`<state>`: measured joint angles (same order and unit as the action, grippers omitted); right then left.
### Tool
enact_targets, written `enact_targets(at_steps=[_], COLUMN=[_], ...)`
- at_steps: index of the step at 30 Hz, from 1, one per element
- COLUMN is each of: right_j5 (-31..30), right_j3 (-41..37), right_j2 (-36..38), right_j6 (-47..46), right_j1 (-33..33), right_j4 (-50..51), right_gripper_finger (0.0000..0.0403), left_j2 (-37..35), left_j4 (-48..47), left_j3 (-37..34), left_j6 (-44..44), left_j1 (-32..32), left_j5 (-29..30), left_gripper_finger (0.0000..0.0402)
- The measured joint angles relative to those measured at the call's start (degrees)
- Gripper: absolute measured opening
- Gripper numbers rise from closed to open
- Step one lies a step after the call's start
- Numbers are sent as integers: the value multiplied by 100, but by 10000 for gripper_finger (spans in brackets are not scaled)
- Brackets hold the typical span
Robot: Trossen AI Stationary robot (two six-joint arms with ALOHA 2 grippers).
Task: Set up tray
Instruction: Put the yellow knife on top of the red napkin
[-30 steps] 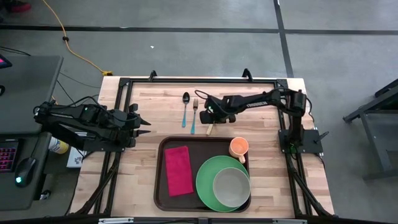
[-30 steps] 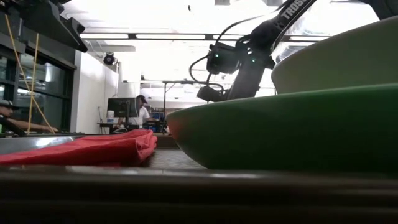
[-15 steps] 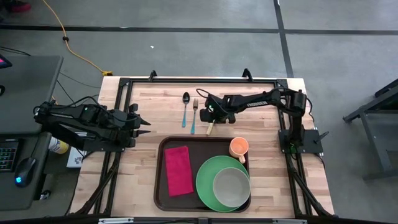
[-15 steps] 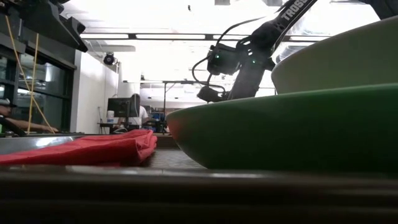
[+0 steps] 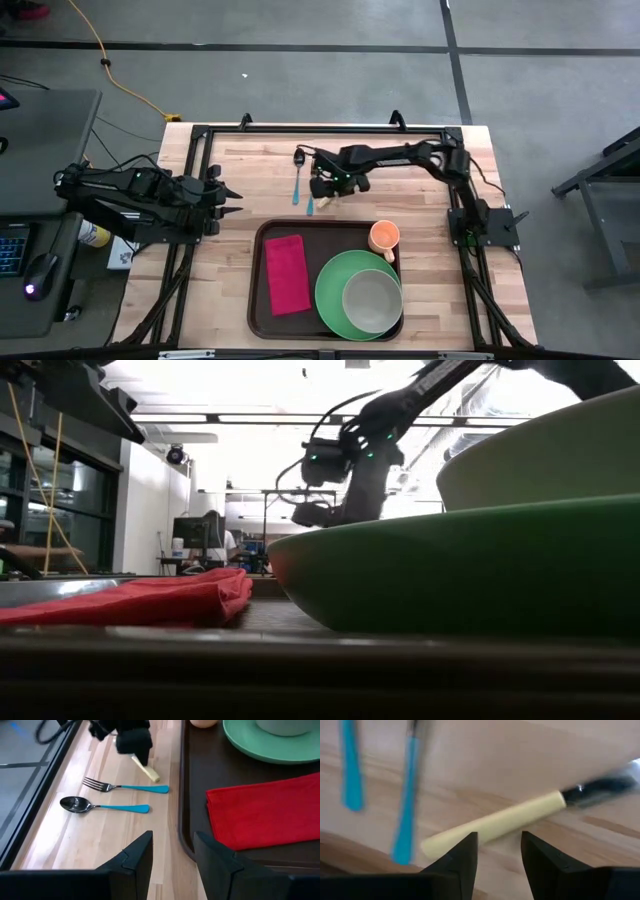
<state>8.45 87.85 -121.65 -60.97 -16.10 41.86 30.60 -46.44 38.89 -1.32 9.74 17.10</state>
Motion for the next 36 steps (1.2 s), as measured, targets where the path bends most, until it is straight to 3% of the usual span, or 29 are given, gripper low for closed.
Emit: enact_targets(at_steps=[6,11,20,26,30,36], right_j5=[514,103,-609,-761,-1373,-1349], right_j3=[845,1356,2476,3195,3198,2641], right_j2=[-804,-854,-883,-866,-846,-852], right_j6=[195,605,1319,1203,755,-47], right_j1=[216,304,227,280,426,595], right_j4=[198,831,2951,3117,3163,3208], right_gripper_finger=[129,129,129,129,129,144], left_j2=[-1,1,1,1,1,1], left_j4=[-1,1,6,18,32,38], left_j3=[0,0,0,0,0,0], left_j6=[0,-2,-2,-2,-4,-4], left_j1=[0,1,0,0,2,0], left_j5=[-28,-125,-119,-107,-110,-165], left_gripper_finger=[172,172,172,172,172,172])
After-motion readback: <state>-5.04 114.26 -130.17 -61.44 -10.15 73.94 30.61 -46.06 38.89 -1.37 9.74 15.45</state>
